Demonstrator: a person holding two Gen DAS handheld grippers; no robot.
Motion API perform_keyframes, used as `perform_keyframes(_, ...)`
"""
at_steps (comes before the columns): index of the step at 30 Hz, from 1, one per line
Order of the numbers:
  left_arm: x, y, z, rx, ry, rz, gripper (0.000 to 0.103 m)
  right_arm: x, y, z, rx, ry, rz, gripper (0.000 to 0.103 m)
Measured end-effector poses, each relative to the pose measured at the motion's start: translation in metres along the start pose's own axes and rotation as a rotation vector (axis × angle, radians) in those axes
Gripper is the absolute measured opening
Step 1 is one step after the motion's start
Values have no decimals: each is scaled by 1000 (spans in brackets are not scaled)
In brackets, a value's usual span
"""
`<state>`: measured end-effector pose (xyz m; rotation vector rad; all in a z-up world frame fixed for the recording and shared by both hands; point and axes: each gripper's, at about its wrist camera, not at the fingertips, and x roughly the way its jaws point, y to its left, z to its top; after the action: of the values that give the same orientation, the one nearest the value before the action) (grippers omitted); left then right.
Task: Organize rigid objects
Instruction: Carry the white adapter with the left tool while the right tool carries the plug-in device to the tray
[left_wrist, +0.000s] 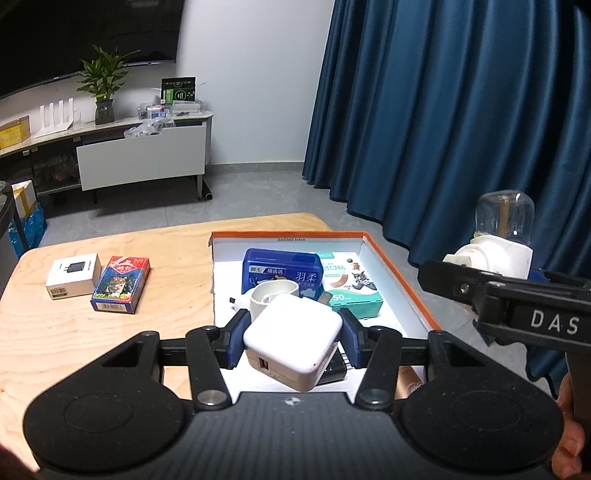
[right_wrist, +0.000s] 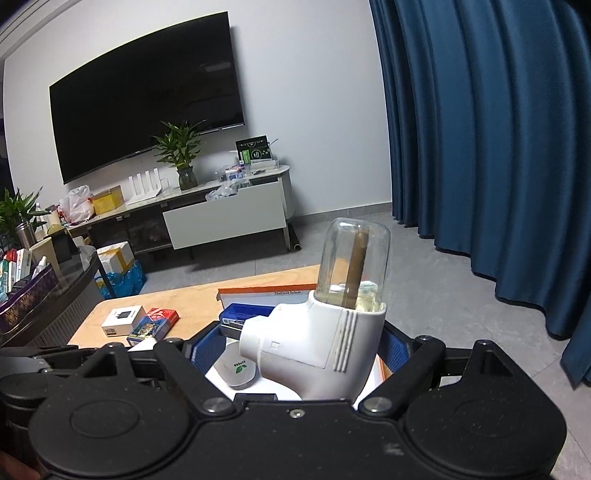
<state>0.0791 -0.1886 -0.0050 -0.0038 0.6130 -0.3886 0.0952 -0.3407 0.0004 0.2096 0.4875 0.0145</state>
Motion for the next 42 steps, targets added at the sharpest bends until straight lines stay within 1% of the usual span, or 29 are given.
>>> perform_keyframes(10, 8, -3, -3, 0, 24, 2, 52, 13, 1, 1, -5, 29, -2, 101)
perform_keyframes(29, 17, -9, 8, 1, 45, -22, 52, 25, 2, 13, -14, 61, -5, 101)
perform_keyframes(42, 23, -9, 11, -3, 62, -24, 52, 36, 4, 18, -24, 91, -1, 101)
